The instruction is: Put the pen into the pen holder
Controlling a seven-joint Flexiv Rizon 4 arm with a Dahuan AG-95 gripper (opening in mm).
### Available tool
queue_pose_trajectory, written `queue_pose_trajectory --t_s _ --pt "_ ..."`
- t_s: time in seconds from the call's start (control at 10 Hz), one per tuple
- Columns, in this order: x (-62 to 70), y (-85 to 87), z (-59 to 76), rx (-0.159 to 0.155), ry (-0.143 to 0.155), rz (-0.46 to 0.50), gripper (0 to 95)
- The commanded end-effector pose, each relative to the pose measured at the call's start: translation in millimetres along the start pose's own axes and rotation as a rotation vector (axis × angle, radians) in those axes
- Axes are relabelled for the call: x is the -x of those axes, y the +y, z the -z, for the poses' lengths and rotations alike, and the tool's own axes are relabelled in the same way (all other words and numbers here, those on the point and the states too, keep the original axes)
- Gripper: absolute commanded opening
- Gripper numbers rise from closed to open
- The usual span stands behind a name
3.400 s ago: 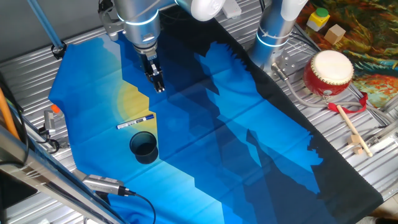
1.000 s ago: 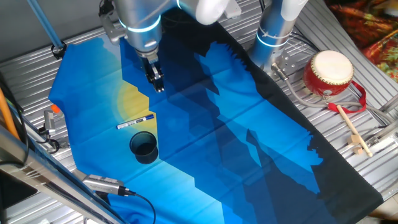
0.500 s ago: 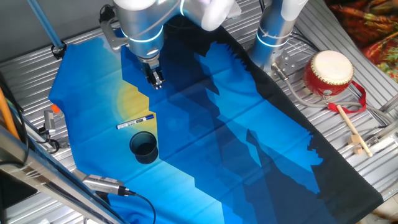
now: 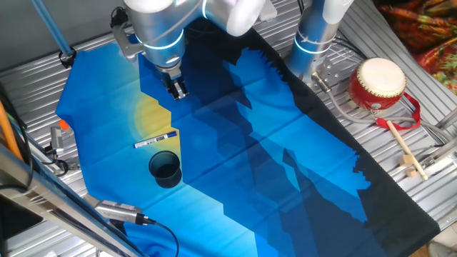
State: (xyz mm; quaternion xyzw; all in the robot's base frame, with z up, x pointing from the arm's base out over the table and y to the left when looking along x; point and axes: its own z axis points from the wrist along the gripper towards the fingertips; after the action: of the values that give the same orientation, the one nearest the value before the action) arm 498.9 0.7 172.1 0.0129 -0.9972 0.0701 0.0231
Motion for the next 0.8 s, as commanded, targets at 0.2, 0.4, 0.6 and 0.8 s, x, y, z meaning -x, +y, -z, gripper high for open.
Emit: queue_pose_trajectory --t_s 0.2,0.4,0.6,0.8 --pt "2.5 0.0 0.5 0.01 0.006 0.004 0.0" --pt "24.0 -1.0 2.6 0.019 0.023 -0.015 0.0" --pt "47.7 -0.3 4.0 0.035 0.029 -0.024 0.0" --pt "62.8 0.3 5.5 0.066 0.038 -0.031 0.0"
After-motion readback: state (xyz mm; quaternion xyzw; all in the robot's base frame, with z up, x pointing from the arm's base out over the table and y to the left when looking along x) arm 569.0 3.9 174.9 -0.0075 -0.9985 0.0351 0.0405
